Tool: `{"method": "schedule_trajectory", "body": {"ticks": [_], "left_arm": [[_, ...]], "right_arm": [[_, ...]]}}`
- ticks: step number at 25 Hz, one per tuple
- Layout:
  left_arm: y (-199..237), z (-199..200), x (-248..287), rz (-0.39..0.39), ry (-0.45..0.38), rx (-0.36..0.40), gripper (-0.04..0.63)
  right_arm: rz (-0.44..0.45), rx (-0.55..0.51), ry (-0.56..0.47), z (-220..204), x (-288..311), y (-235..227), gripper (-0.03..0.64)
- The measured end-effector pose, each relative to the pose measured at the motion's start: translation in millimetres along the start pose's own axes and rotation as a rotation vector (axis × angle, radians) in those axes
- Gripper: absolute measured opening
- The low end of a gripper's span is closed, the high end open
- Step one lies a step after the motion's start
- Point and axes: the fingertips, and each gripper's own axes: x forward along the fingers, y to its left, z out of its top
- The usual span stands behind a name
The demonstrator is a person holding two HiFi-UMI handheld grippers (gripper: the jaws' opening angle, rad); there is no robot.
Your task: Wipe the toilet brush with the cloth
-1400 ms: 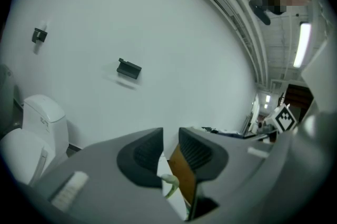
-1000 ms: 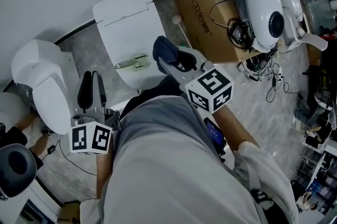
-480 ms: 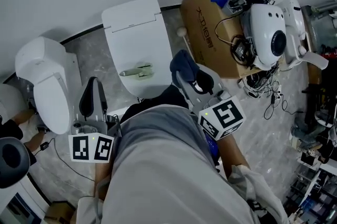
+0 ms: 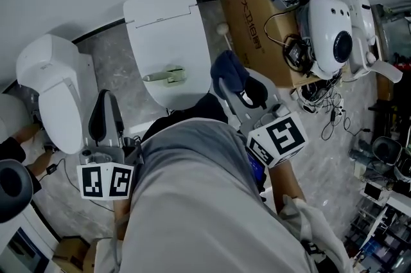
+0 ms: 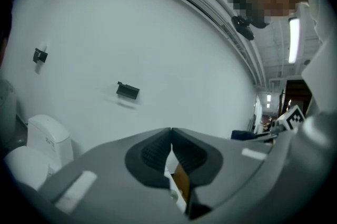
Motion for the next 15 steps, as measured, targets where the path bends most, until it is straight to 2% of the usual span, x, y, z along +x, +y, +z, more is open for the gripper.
{"method": "schedule_trajectory", "body": {"ticks": [15], "left_arm": [[2,1,2,0.041,0.013,0.058,0.0]], "right_arm": [[0.07,-0.014,0.013,-8,8,5,0.106]]}}
